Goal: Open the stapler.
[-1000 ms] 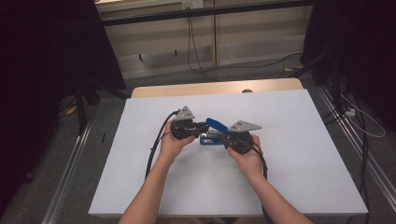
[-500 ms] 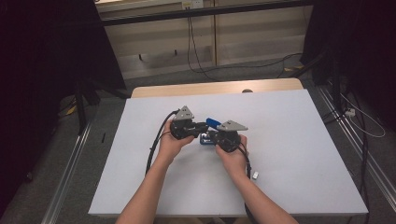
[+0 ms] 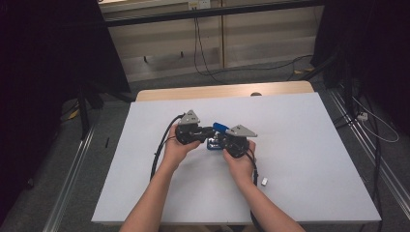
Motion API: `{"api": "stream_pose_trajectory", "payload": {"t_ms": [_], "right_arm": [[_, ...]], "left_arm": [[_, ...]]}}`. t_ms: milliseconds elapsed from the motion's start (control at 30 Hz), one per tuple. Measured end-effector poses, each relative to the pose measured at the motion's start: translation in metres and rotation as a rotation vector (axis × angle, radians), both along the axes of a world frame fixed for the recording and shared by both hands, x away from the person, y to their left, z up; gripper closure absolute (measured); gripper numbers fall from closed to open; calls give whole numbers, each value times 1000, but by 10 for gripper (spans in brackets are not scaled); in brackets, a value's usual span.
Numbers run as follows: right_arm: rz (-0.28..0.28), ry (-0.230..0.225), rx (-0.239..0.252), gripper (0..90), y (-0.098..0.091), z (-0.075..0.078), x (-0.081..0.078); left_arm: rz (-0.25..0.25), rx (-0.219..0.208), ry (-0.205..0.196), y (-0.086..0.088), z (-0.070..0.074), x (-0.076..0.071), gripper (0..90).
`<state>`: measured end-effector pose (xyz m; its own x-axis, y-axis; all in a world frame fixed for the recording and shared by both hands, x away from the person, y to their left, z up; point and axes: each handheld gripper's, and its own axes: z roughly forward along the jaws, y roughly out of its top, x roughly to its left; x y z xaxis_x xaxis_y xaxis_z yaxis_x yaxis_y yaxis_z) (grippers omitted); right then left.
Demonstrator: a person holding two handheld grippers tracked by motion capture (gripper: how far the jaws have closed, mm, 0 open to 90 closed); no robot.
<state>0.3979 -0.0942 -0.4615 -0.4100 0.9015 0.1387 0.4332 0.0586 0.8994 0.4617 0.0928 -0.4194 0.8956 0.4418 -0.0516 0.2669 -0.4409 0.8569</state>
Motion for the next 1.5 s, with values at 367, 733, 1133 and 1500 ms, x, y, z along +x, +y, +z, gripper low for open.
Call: {"api": "stream_pose_trajectory", "payload": {"t_ms": [367,733,1133,1500], "right_arm": [[-7,-20,12,900,-3,2,-1],[16,-26,-23,900,3,1,0],[-38,-60,-73,900,0,22,1],[-107,-52,-160,900,-33,33,-7]], "left_arm": [[46,-11,51,2,-13,4,863],[73,59,50,-3,-21,4,900],[84,81,39,-5,-26,2,900],[92,85,28,-6,-27,0,900]]}}
